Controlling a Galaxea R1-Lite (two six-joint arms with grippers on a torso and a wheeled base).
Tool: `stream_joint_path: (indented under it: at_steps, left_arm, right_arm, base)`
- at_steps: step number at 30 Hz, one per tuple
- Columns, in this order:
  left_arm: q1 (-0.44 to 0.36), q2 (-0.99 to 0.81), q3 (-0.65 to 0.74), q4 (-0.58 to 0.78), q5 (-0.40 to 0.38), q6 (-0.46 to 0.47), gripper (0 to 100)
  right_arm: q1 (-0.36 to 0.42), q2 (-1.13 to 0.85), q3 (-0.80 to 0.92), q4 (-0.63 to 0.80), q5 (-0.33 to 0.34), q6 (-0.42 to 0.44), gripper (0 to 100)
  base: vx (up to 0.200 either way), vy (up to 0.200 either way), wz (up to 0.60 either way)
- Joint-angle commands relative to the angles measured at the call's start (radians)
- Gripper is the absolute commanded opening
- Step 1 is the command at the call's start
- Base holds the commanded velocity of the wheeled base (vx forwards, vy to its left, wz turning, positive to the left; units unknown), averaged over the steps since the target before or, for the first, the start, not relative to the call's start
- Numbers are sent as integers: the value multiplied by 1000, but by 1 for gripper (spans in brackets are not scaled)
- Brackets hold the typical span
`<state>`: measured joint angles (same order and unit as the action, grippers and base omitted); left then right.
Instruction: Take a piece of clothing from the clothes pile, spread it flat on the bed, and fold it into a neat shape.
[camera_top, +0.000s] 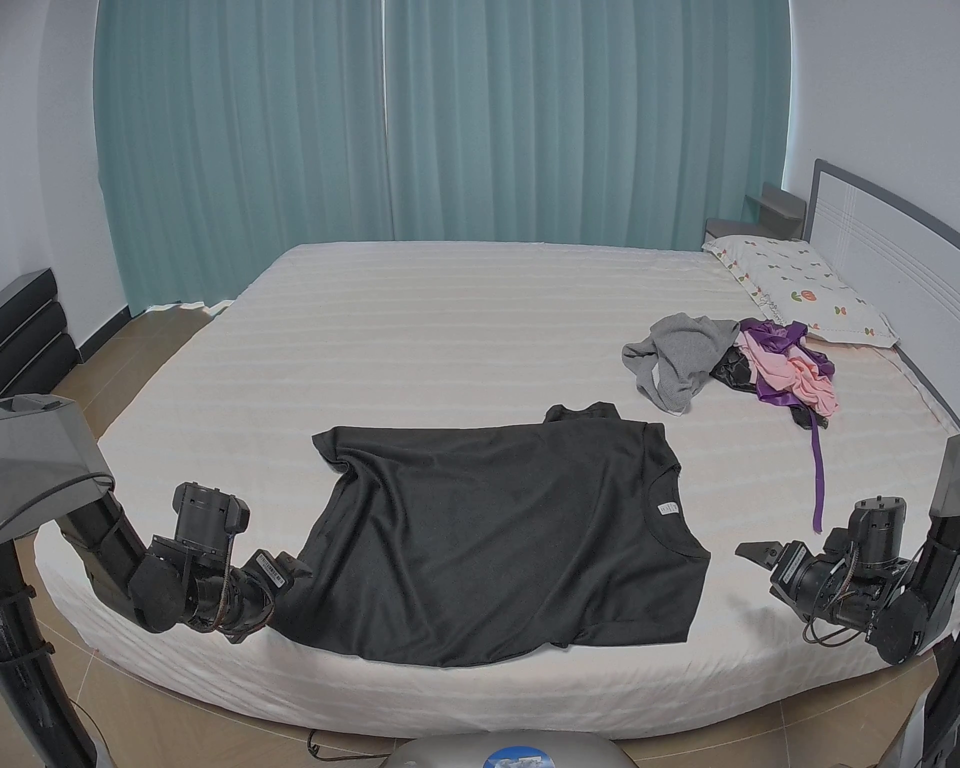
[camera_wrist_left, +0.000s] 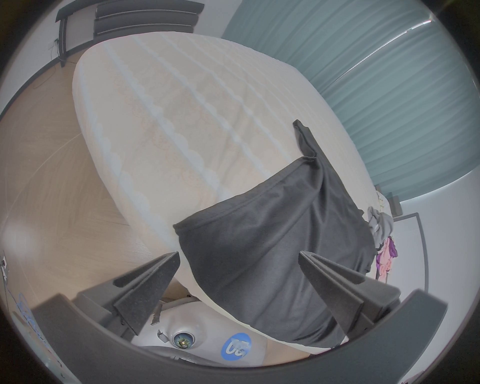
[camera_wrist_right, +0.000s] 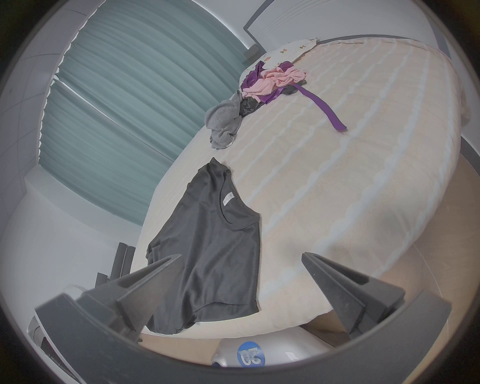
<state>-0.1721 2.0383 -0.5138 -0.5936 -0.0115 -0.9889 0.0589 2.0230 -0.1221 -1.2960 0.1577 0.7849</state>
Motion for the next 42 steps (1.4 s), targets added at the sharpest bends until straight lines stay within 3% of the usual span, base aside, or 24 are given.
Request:
stream_joint_path:
  at_steps: [1, 7, 15, 18, 19, 31, 37, 42]
  left_arm:
    - [10, 59, -5, -2, 22, 3, 100]
    - [3, 161, -28, -66, 131, 21, 100]
    - [8, 192, -29, -114, 140, 46, 100]
    - [8, 191, -20, -115, 139, 55, 100]
    - [8, 186, -17, -114, 139, 55, 0]
    - [48, 54, 14, -112, 145, 55, 0]
    - [72, 31, 15, -112, 145, 55, 0]
    - [74, 30, 15, -112, 145, 55, 0]
  right_arm:
    - [16, 28, 2, -11, -6, 1, 100]
    - [16, 68, 25, -83, -7, -1, 100]
    - [39, 169, 70, -270, -15, -4, 100]
    - [55, 175, 72, -272, -17, -4, 100]
    - [62, 178, 70, -270, -15, -4, 100]
    - [81, 269, -59, -263, -27, -12, 100]
    - [147, 290, -191, -78, -43, -12, 100]
    - [176, 309, -249, -16, -63, -15, 100]
  base:
    - [0, 0, 0]
    - [0, 0, 0]
    - [0, 0, 0]
    - [0, 0, 0]
    - [0, 0, 0]
    - [0, 0, 0]
    - [0, 0, 0]
    - [0, 0, 0]
